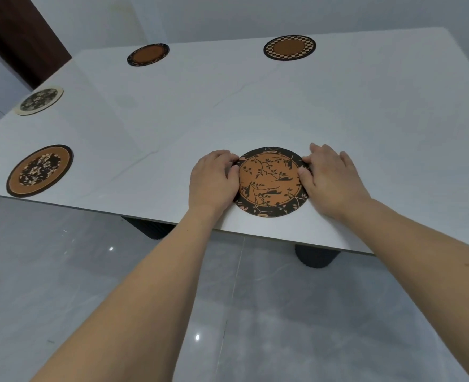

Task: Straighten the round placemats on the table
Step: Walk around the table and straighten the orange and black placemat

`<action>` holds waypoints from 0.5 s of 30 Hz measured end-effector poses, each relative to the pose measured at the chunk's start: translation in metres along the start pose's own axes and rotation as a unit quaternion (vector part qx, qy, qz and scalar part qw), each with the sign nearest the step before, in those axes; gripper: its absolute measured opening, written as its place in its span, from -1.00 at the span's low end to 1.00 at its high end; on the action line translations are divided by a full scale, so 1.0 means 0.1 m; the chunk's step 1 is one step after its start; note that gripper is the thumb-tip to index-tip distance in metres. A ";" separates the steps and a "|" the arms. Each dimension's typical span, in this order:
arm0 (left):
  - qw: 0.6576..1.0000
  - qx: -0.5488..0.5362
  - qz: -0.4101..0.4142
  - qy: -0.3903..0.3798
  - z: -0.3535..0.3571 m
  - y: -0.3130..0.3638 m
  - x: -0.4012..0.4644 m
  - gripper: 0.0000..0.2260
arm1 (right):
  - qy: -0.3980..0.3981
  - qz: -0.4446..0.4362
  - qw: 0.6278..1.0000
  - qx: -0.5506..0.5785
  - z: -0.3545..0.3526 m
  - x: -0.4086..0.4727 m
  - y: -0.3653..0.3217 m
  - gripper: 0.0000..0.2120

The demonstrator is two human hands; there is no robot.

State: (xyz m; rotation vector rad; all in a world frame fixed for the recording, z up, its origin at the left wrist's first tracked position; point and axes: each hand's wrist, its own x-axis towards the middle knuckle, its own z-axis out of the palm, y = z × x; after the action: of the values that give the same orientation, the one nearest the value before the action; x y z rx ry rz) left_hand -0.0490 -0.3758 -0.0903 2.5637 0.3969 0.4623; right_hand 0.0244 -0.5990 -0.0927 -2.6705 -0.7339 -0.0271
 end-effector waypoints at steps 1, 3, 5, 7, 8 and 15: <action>1.000 -0.016 -0.008 -0.004 -0.01 0.01 0.00 -0.76 | -0.001 -0.002 1.000 0.003 0.00 -0.01 0.01 -0.59; 0.999 -0.045 -0.019 -0.007 -0.02 0.01 0.01 -0.83 | 0.004 -0.008 1.000 0.023 -0.01 -0.04 0.02 -0.61; 0.998 -0.053 -0.024 -0.012 -0.04 0.00 0.02 -0.89 | 0.017 -0.011 0.998 0.056 -0.02 -0.06 0.04 -0.66; 0.998 -0.057 -0.027 -0.021 -0.04 -0.02 0.03 -0.89 | 0.027 -0.010 0.996 0.080 -0.04 -0.07 0.05 -0.70; 0.998 -0.058 -0.028 -0.025 -0.04 -0.02 0.03 -0.88 | 0.031 -0.010 0.996 0.089 -0.04 -0.07 0.05 -0.71; 0.997 -0.052 -0.035 -0.034 -0.02 -0.05 0.05 -0.87 | 0.041 -0.004 0.993 0.109 -0.07 -0.07 0.04 -0.75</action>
State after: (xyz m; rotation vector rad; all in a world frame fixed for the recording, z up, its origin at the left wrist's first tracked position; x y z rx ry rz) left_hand -0.0467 -0.3687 -0.0902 2.4503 0.4247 0.3600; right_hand 0.0207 -0.6088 -0.0883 -2.4428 -0.6798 -0.0555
